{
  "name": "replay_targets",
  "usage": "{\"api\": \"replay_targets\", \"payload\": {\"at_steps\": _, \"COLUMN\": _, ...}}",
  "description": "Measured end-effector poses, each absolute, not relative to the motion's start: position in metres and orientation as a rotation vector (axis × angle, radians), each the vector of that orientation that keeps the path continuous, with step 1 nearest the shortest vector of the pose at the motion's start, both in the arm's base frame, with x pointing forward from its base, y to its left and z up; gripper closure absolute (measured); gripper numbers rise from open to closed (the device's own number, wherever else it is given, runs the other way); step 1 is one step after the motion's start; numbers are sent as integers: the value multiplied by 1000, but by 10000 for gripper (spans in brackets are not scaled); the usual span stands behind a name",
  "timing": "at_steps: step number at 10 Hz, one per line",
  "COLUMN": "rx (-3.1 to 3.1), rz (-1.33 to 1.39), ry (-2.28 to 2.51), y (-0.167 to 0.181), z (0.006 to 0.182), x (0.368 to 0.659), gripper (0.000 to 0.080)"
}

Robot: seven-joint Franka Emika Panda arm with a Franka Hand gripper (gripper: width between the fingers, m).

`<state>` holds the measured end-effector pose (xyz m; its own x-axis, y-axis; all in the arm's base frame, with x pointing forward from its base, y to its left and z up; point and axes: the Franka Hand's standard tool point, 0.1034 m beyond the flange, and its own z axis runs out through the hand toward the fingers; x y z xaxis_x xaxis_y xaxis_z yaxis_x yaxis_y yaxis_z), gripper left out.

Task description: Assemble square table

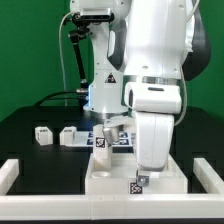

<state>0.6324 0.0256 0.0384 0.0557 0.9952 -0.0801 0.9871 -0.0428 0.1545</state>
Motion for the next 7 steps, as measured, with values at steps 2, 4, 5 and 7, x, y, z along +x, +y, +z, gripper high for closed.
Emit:
{"api": "replay_targets", "payload": {"at_steps": 2, "rx": 2182, "rz": 77, "ry": 2022, "y": 29, "z": 38, "x": 633, "gripper": 736}}
{"api": "replay_targets", "payload": {"at_steps": 4, "rx": 2228, "rz": 105, "ry": 1986, "y": 53, "z": 38, "x": 639, "gripper": 736}}
{"api": "replay_targets", "payload": {"at_steps": 5, "rx": 2231, "rz": 105, "ry": 1996, "y": 65, "z": 35, "x": 644, "gripper": 736}}
{"api": "replay_targets", "payload": {"at_steps": 7, "rx": 2190, "rz": 98, "ry": 2035, "y": 74, "z": 30, "x": 648, "gripper": 735}}
